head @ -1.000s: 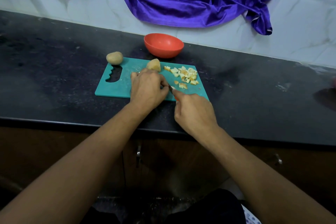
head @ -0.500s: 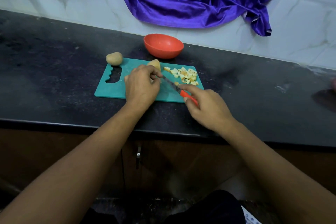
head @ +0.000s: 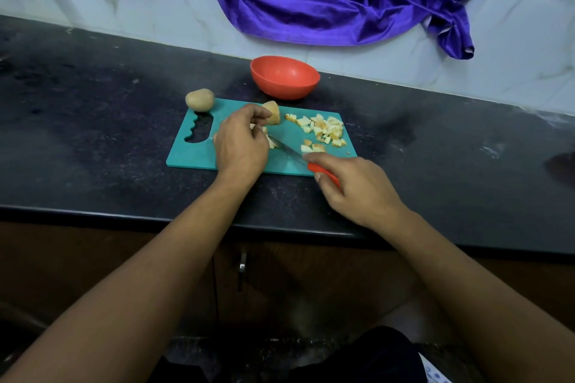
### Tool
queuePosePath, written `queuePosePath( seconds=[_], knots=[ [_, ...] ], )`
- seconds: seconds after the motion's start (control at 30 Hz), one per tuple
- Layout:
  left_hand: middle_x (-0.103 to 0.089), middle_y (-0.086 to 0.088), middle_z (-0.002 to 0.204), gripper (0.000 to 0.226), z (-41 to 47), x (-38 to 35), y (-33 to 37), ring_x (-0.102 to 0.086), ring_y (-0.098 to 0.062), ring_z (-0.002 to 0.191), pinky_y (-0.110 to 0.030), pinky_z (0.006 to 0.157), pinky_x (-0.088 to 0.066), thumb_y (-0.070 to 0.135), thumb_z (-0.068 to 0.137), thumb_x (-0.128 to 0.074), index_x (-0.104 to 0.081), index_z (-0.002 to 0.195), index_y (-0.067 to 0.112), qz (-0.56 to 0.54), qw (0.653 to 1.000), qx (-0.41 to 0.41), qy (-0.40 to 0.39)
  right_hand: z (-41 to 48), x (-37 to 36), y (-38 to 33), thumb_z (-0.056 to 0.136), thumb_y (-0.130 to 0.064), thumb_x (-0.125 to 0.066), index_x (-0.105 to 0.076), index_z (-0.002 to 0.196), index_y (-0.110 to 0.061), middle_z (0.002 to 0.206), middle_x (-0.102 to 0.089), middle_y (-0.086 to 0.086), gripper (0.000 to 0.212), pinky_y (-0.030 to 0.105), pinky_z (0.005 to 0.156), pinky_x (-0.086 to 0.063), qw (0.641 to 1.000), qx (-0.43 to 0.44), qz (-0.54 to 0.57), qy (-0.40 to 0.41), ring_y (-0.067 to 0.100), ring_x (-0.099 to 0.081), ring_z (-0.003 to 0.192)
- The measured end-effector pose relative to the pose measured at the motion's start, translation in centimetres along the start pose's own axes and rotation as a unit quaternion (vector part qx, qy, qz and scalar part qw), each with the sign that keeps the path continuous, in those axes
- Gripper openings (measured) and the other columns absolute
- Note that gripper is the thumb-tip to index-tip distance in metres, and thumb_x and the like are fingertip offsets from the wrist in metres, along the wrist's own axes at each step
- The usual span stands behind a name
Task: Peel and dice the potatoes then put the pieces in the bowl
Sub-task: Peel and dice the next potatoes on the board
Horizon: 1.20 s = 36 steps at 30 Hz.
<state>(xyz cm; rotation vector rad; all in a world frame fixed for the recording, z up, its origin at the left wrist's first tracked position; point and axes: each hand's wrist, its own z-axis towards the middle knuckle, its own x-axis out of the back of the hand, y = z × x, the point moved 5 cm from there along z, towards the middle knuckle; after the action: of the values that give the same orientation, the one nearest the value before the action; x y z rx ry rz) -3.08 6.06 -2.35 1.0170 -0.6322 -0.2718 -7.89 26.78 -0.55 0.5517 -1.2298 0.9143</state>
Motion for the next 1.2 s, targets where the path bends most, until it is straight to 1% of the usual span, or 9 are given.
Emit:
queuePosePath(
  seconds=[0.07,0.23,0.4,0.5,0.63,0.7,0.77,1.0,1.2],
  knots=[
    [-0.070,0.016,0.102,0.042,0.0,-0.1,-0.1,-0.065,-0.012,0.104,-0.050,0.099,-0.052,0.001,0.088,-0.055,-0.062,0.096,0.042,0.000,1.000,0.002,0.001,0.0,0.1,0.2,0.103,-0.034,-0.052,-0.053,0.146,-0.040,0.119,-0.073,-0.003,0.043,0.031,0.067,-0.043,1.000,0.005,-0.018,-0.002,0.019,-0.066,0.094],
    [-0.067,0.018,0.100,0.039,0.2,-0.2,-0.4,-0.064,-0.011,0.104,-0.048,0.099,-0.051,0.000,0.089,-0.057,-0.066,0.098,0.037,0.009,1.000,0.001,-0.004,-0.3,0.2,1.3,0.104,-0.033,-0.052,-0.056,0.142,-0.039,0.097,-0.073,-0.007,0.039,0.029,0.059,-0.042,0.999,-0.009,0.021,0.028,0.004,-0.049,0.061],
    [-0.068,0.014,0.111,0.036,0.3,-0.5,-0.5,-0.061,-0.021,0.104,-0.050,0.099,-0.050,0.006,0.087,-0.065,-0.069,0.100,0.039,0.056,0.998,-0.002,-0.020,-0.5,0.1,0.9,0.103,-0.034,-0.052,-0.057,0.142,-0.039,0.105,-0.074,-0.005,0.040,0.032,0.063,-0.045,1.000,0.002,-0.015,0.011,0.013,-0.061,0.077],
    [-0.067,0.011,0.113,0.033,0.2,-0.6,-0.4,-0.057,-0.020,0.107,-0.048,0.101,-0.047,0.008,0.087,-0.068,-0.070,0.103,0.037,0.082,0.996,-0.001,-0.029,0.1,0.4,1.6,0.103,-0.033,-0.051,-0.058,0.142,-0.039,0.100,-0.073,-0.004,0.040,0.032,0.060,-0.040,0.999,-0.033,-0.034,0.012,0.010,-0.049,0.070],
    [-0.069,0.011,0.113,0.033,0.3,-0.6,-0.5,-0.055,-0.019,0.110,-0.049,0.102,-0.046,0.006,0.088,-0.066,-0.071,0.102,0.035,0.080,0.996,-0.003,-0.025,0.5,0.7,2.2,0.102,-0.033,-0.053,-0.059,0.139,-0.041,0.079,-0.061,-0.010,0.039,0.031,0.058,-0.033,0.998,-0.061,0.009,0.031,0.005,-0.042,0.057],
    [-0.070,0.010,0.113,0.033,0.4,-0.6,-0.7,-0.057,-0.020,0.113,-0.051,0.101,-0.047,0.006,0.087,-0.064,-0.072,0.101,0.035,0.071,0.997,-0.001,-0.021,0.2,0.8,1.7,0.101,-0.032,-0.054,-0.059,0.140,-0.041,0.089,-0.068,-0.007,0.040,0.030,0.061,-0.034,0.999,-0.042,0.013,0.023,0.006,-0.045,0.060],
    [-0.070,0.009,0.113,0.034,0.5,-0.6,-0.7,-0.058,-0.020,0.114,-0.052,0.101,-0.048,0.005,0.087,-0.064,-0.072,0.100,0.036,0.070,0.997,0.000,-0.020,0.0,0.6,1.3,0.101,-0.031,-0.054,-0.059,0.140,-0.040,0.102,-0.073,-0.002,0.040,0.031,0.063,-0.037,1.000,-0.024,-0.006,0.008,0.015,-0.058,0.074],
    [-0.067,0.010,0.114,0.036,0.6,-0.6,-0.8,-0.058,-0.019,0.112,-0.050,0.102,-0.048,0.003,0.088,-0.065,-0.070,0.096,0.038,0.072,0.997,0.004,-0.013,2.9,0.0,3.0,0.102,-0.031,-0.047,-0.058,0.142,-0.039,0.106,-0.073,0.005,0.042,0.036,0.065,-0.038,0.993,-0.090,-0.068,0.016,0.030,-0.066,0.096],
    [-0.067,0.007,0.114,0.037,0.5,-0.1,-0.7,-0.060,-0.018,0.110,-0.042,0.099,-0.051,0.002,0.087,-0.063,-0.072,0.098,0.036,0.058,0.998,0.006,-0.007,3.8,-1.2,2.7,0.102,-0.028,-0.046,-0.059,0.140,-0.035,0.099,-0.072,0.002,0.040,0.035,0.062,-0.040,0.990,-0.115,-0.046,0.062,0.026,-0.065,0.084]
  ],
)
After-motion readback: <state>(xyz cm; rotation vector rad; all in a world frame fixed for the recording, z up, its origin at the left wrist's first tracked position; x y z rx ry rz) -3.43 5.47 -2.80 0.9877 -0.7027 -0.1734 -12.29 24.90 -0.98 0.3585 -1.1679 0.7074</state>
